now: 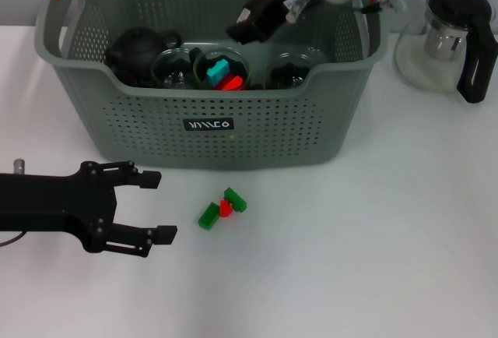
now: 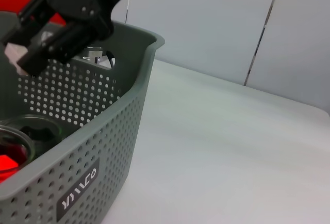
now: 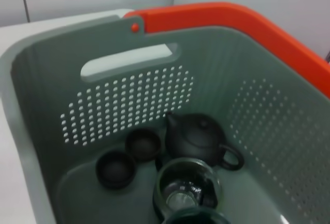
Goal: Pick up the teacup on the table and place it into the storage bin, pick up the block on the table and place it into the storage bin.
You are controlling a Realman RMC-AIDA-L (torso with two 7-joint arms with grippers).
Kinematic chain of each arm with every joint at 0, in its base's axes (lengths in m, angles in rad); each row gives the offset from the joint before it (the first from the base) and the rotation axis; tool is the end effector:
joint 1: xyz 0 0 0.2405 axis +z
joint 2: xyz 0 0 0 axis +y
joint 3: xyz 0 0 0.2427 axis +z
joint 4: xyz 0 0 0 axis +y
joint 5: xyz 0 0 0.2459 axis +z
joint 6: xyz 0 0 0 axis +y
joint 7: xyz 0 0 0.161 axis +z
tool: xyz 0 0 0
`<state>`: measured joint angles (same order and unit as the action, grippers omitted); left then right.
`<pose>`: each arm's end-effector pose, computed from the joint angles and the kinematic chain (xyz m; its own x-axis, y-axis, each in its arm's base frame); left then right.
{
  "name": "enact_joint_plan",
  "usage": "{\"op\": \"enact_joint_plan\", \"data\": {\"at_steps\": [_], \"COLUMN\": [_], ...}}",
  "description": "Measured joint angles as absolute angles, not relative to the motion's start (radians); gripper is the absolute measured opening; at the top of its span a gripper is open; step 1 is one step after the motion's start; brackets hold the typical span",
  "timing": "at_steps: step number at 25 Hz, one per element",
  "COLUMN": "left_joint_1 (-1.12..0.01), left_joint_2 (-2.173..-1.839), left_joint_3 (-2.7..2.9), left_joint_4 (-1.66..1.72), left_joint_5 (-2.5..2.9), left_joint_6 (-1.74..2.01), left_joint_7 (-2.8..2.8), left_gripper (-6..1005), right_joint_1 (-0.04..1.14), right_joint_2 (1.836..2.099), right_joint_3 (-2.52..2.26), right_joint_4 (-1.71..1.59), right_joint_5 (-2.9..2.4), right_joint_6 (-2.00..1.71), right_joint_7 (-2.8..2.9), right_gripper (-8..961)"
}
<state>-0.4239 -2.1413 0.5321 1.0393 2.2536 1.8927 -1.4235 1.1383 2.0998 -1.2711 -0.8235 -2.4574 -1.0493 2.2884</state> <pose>-0.2798 0.3047 0.0471 0.8752 0.3190 0.3637 0.3827 -0.9164 -0.1170 0.0219 0.4872 -0.0644 0.9668 -0.2556 0.0030 -0.2274 -0.8655 -0.4462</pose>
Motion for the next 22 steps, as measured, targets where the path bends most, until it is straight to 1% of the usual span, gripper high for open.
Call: {"op": "enact_joint_plan", "data": {"at_steps": [7,15,20,22], "left_joint_1": [-0.428,-0.428,-0.428,-0.428], "left_joint_2": [-2.140,-2.140,-2.139,-2.139], "left_joint_3": [0.533,0.530,0.533,0.534], "left_joint_4": [1.038,1.037,1.037,1.037], "left_joint_5": [2.253,2.253,2.253,2.253], "left_joint_6": [1.894,1.897,1.899,1.899], "left_joint_7": [-1.424,-1.424,-1.424,-1.423], "left_gripper": [917,916,916,916], "right_joint_1": [1.131,1.115,1.039,0.989], "right_joint_2": [2.100,2.100,2.099,2.098], "right_joint_3": [-1.294,-1.295,-1.294,-1.290], "right_joint_4": [-0.827,-0.883,-1.027,-1.107], "right_joint_5": [-2.460,-2.455,-2.382,-2.346], "right_joint_6": [-1.047,-1.066,-1.132,-1.157], "right_joint_7": [2.290,2.286,2.274,2.266], "right_gripper": [478,689,905,920]}}
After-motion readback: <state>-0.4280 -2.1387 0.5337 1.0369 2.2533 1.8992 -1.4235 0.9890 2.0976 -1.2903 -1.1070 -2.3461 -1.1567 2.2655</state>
